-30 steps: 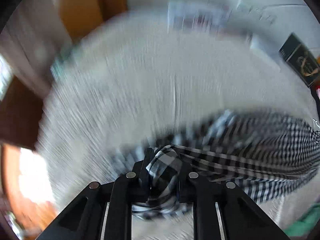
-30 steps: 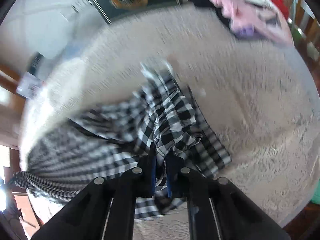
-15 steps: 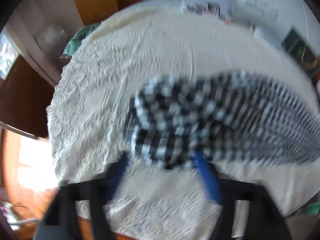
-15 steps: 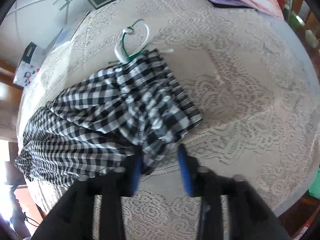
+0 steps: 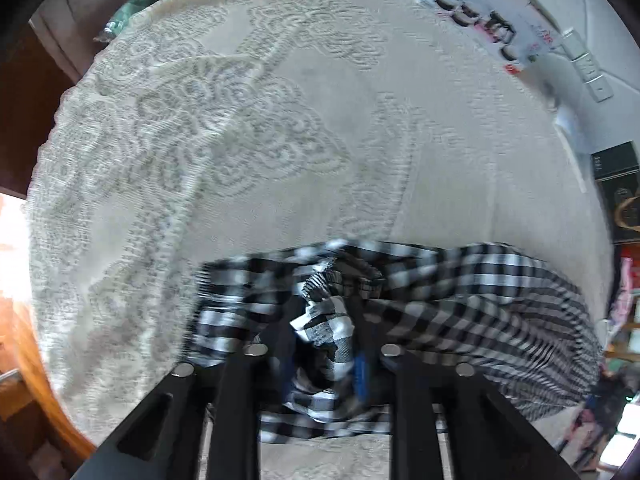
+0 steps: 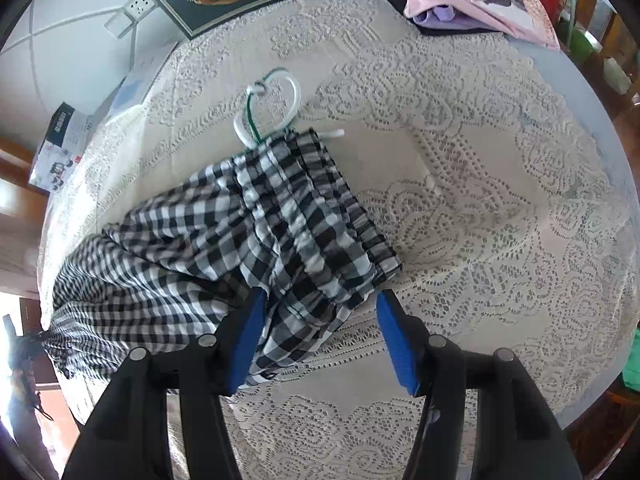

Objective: Fold clothes

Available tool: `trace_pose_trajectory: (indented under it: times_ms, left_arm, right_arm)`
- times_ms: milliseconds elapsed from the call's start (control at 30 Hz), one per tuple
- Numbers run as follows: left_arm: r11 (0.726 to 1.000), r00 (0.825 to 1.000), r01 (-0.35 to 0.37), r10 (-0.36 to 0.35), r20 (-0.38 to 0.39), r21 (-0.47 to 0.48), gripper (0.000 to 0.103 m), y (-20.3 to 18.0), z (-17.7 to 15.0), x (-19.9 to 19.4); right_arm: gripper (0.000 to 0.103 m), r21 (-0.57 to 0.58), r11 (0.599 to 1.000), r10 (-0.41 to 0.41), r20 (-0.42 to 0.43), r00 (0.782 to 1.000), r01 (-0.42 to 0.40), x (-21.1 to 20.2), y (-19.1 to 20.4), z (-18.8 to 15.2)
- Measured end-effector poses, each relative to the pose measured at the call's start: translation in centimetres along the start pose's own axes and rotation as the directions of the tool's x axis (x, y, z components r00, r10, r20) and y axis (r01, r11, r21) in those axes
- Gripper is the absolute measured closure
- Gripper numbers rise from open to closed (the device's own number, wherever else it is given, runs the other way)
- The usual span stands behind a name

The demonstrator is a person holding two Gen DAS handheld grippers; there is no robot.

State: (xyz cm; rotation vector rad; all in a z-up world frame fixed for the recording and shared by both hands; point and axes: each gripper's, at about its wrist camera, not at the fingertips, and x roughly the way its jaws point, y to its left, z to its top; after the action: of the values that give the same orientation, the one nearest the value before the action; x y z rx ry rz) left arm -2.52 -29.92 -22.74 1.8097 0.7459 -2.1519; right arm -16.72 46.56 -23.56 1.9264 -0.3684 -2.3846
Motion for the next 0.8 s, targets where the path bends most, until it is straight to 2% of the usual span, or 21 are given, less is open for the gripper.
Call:
trace_pose_trajectory:
  times_ms: [67, 133, 167, 233, 300, 333, 367, 400, 433, 467, 500, 567, 633, 800]
  left_arm:
    - [0.998, 0.996, -0.01, 0.004, 0.089, 0.062, 0.09, -1.7, -0.8, -3.1]
    - [0.992, 0.981, -0.034, 0.009, 0.195, 0.124, 0.09, -3.4, -1.5, -6.7]
    - [0.987, 0.965, -0.048, 0.006, 0.262, 0.156, 0.09, -4.1, -2.1, -8.8]
    - [0.972, 0.923, -0.087, -0.004, 0.386, 0.216, 0.09, -5.1, -4.1, -13.2]
    - [0.949, 0.911, -0.146, 0.02, 0.412, 0.278, 0.09, -5.2, -7.0, -14.6]
    - [0.941, 0.925, -0.154, 0.03, 0.379, 0.301, 0.088, -5.0, -8.2, -14.0]
    - [0.938, 0.954, -0.142, 0.045, 0.296, 0.316, 0.084, -4.2, -9.4, -12.1]
    - [0.941, 0.973, -0.142, 0.076, 0.219, 0.308, 0.067, -3.0, -10.2, -10.2]
    - [0.943, 0.977, -0.162, 0.112, 0.181, 0.29, 0.039, -2.1, -10.6, -8.9]
    - [0.945, 0.974, -0.188, 0.145, 0.174, 0.266, 0.026, -1.4, -10.7, -8.2]
    - [0.956, 0.971, -0.191, 0.15, 0.189, 0.224, 0.019, -0.6, -10.3, -8.0]
    - [0.978, 0.971, -0.133, 0.096, 0.219, 0.163, 0.019, 0.3, -9.3, -8.6]
    - [0.982, 0.968, -0.124, 0.089, 0.237, 0.14, 0.018, 0.3, -7.9, -9.1]
    - [0.978, 0.98, -0.123, 0.093, 0.176, 0.168, 0.018, -0.8, -6.9, -5.9]
  right_arm:
    - [0.047, 0.0, 1.0, -0.009, -0.01, 1.0, 0.009, 0.5, -0.5, -0.2]
    - [0.047, 0.011, 1.0, -0.008, -0.021, 1.0, 0.008, 1.1, -0.9, -0.3]
    - [0.047, 0.017, 1.0, -0.004, -0.027, 1.0, 0.005, 1.3, -1.0, -0.3]
    - [0.047, 0.012, 1.0, 0.001, -0.039, 0.999, 0.0, 1.7, -0.9, -0.2]
    - [0.047, -0.005, 1.0, 0.002, -0.048, 0.999, -0.002, 2.0, -0.7, -0.2]
    - [0.047, -0.015, 1.0, 0.002, -0.053, 0.999, -0.002, 2.1, -0.5, -0.2]
    - [0.047, -0.026, 1.0, 0.001, -0.058, 0.998, -0.003, 2.2, -0.4, -0.2]
    - [0.047, -0.033, 0.999, 0.0, -0.063, 0.998, -0.002, 2.3, -0.4, -0.1]
    - [0.047, -0.035, 0.999, -0.001, -0.067, 0.998, -0.001, 2.4, -0.6, -0.2]
    - [0.047, -0.036, 0.999, 0.0, -0.067, 0.998, -0.002, 2.2, -0.8, -0.2]
    - [0.047, -0.039, 0.999, 0.001, -0.062, 0.998, -0.004, 1.8, -0.9, -0.2]
    - [0.047, -0.045, 0.999, 0.005, -0.053, 0.999, -0.007, 1.0, -1.1, -0.2]
    - [0.046, -0.05, 0.999, 0.009, -0.045, 0.999, -0.011, 0.2, -1.3, -0.3]
    - [0.045, -0.052, 0.998, 0.02, 0.027, 0.999, -0.019, -2.9, -1.3, -0.1]
